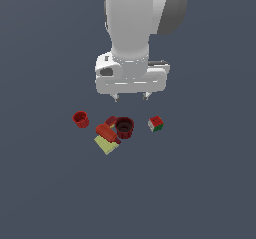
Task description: Pick up a designated object from a clutter of objects.
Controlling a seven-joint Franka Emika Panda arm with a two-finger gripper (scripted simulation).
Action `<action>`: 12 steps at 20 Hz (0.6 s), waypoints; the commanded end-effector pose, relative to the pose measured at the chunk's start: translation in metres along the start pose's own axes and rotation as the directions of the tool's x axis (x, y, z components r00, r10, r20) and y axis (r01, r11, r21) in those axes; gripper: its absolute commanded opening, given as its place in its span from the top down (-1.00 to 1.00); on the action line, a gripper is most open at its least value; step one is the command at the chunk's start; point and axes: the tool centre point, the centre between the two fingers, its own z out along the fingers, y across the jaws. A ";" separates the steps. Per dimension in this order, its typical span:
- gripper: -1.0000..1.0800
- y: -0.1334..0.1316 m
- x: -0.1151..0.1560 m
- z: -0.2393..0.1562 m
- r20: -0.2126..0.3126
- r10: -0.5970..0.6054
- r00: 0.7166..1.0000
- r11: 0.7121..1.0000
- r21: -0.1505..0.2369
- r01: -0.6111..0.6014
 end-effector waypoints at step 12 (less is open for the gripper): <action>-0.92 -0.016 0.001 0.032 -0.001 -0.041 0.999 0.999 -0.015 0.041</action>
